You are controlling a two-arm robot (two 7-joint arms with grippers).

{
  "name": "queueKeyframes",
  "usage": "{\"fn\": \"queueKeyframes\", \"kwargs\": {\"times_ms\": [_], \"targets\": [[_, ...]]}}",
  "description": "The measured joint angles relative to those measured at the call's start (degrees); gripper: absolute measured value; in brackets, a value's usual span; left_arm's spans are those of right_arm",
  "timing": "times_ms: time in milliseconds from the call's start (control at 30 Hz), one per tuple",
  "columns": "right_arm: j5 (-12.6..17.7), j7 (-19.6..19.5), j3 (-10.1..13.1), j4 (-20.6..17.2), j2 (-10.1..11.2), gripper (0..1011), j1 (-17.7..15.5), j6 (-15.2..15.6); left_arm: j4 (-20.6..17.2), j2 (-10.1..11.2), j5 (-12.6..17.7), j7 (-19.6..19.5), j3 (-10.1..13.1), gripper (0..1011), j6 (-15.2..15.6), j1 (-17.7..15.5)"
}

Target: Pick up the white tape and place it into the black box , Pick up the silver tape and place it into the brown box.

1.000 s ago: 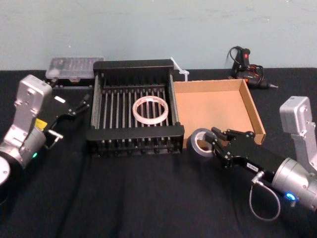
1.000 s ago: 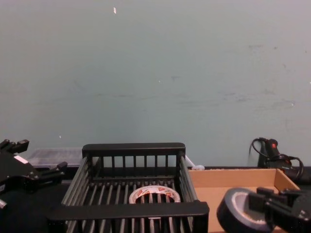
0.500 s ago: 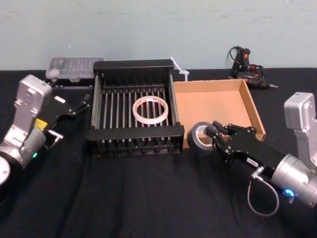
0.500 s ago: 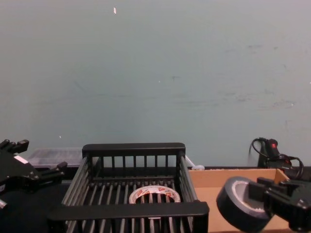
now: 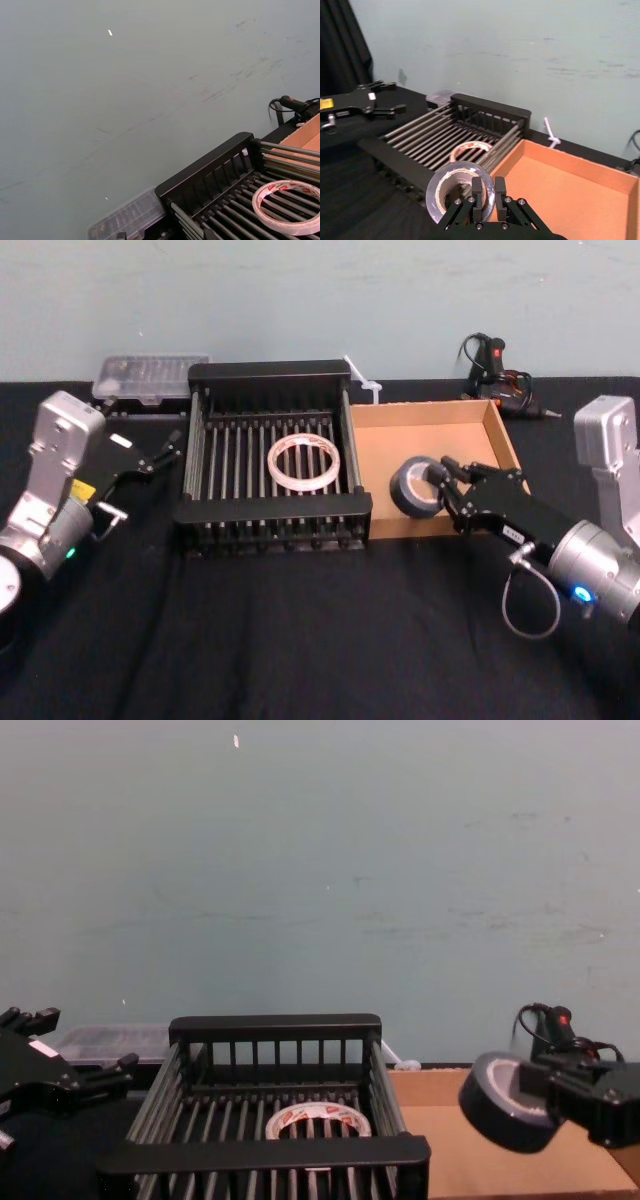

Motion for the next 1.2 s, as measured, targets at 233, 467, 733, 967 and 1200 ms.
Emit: {"fn": "queueKeyframes", "kwargs": {"times_ms": [233,467,733,967,1200], "targets": [[-0.55,-0.76,0.44,2.65,-1.08,159,2.37,0.52,0.00,0.00,0.00,0.00,0.00,1001,0.00,0.00],[-0.92,-1.16,0.72,5.54,-2.20,159,4.48,0.97,0.00,0.00,0.00,0.00,0.00,1001,0.00,0.00],[-1.56,-1.40,0.79,9.50,-3.50,159,7.22,1.41,0.00,0.00,0.00,0.00,0.00,1001,0.00,0.00],[-1.94,-1.49,1.03,12.94,-4.60,159,9.46,1.47,0.00,0.00,0.00,0.00,0.00,1001,0.00,0.00],[-2.63,-1.64,1.12,16.60,-5.75,159,12.05,1.55,0.00,0.00,0.00,0.00,0.00,1001,0.00,0.00]]}}
